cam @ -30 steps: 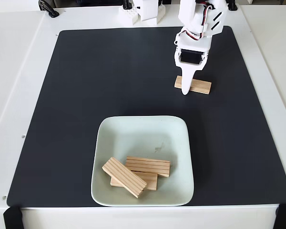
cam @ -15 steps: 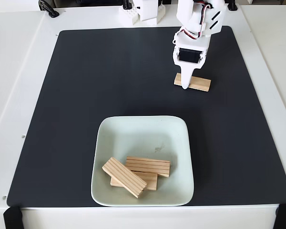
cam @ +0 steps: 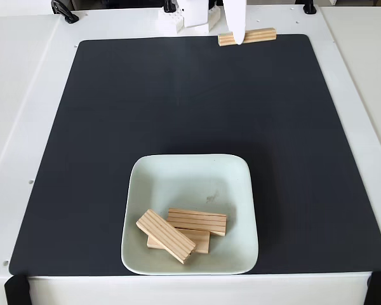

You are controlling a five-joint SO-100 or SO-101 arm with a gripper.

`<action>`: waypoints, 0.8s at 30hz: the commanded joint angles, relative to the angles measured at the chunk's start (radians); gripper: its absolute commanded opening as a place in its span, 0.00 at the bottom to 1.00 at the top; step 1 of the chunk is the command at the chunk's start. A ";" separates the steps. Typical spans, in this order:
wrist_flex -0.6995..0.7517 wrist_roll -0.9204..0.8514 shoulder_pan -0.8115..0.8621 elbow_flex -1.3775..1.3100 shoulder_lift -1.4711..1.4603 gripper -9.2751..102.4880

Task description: Pick up the wooden block and place them on the plate.

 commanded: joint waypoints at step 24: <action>-0.094 -0.192 0.262 -1.012 -0.890 0.08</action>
